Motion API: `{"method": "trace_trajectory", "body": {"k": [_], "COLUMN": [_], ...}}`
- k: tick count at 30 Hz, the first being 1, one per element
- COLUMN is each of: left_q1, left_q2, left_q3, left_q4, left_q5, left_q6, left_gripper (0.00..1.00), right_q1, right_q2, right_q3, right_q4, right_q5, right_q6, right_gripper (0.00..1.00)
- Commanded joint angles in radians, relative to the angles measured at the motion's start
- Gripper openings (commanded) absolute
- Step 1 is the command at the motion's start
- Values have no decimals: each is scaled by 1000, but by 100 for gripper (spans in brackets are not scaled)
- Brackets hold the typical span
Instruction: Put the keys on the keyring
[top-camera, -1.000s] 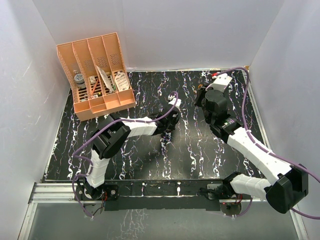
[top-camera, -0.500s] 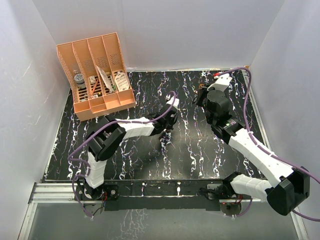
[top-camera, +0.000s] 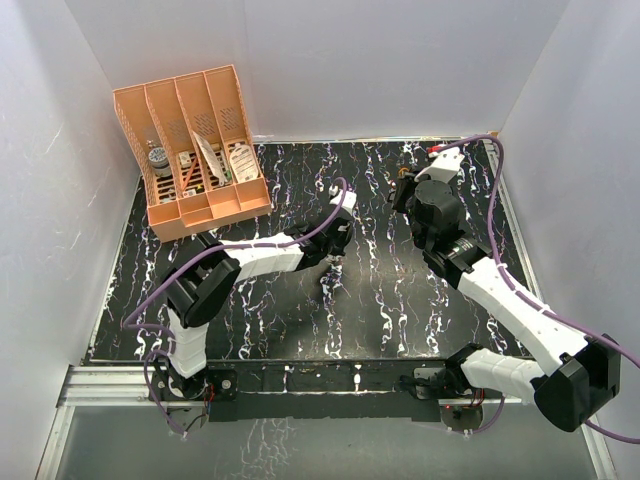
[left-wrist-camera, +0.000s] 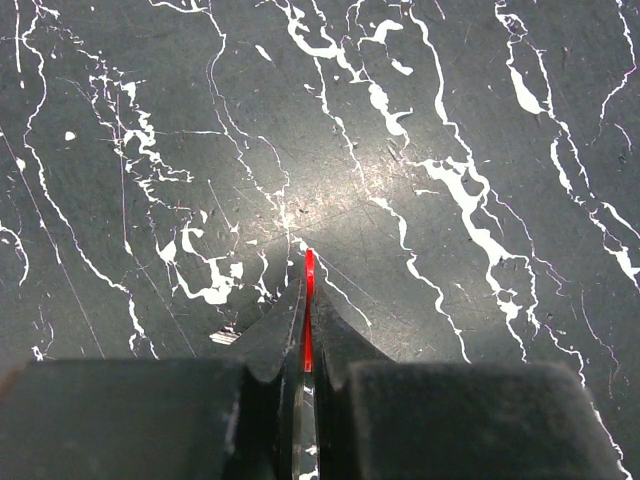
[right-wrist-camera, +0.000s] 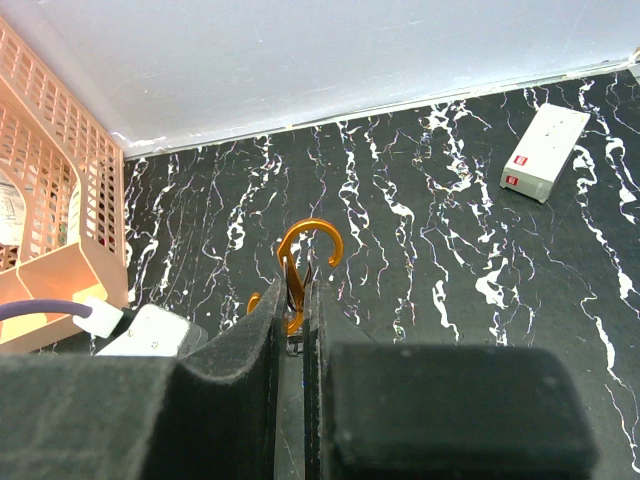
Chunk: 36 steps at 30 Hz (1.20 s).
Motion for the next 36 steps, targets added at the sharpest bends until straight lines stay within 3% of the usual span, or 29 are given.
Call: {"method": "trace_trajectory", "body": {"k": [1, 19, 36], "left_q1": [-3, -1, -1], "left_q2": [-69, -332, -492], "left_q3": [-6, 18, -70], "left_q4": [-21, 33, 338], "left_q5": [-26, -115, -100], "left_q6": [12, 93, 72], "left_gripper": [0, 0, 0], "right_q1": [-7, -7, -7], "right_q2": [-32, -16, 47], "right_q3": [23, 18, 5], "right_q4": [19, 20, 78], "right_q5": [-1, -52, -218], "right_q6": [-4, -2, 66], "right_gripper": [0, 0, 0]}}
